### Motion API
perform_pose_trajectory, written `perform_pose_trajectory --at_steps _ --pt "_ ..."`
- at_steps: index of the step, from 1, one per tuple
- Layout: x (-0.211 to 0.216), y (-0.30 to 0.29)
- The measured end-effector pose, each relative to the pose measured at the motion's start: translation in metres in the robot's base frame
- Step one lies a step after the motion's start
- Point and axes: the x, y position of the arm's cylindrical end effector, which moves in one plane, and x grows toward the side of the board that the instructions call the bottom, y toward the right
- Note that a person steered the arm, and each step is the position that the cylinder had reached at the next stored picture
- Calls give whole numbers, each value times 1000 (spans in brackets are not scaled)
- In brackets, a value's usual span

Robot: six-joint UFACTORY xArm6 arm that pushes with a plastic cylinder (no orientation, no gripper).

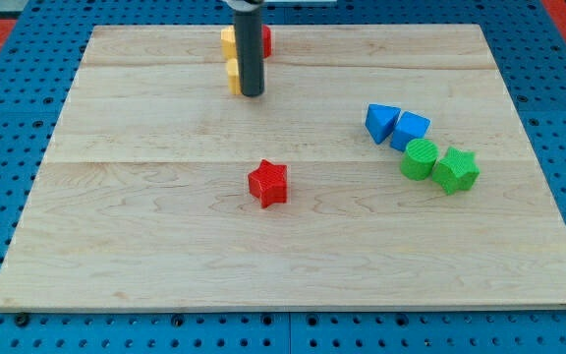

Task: Push the red star to the yellow heart

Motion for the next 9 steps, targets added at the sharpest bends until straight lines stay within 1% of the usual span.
perform_pose_trajectory --at_steps 1,2,3,4,5,6,7,8,9 --pt "-5 -7" --pt "12 -24" --pt "-3 -25" --pt "-17 -9" --pt "-26 -7" --pt "17 50" --pt "123 120" --pt "212 122" --pt "185 15"
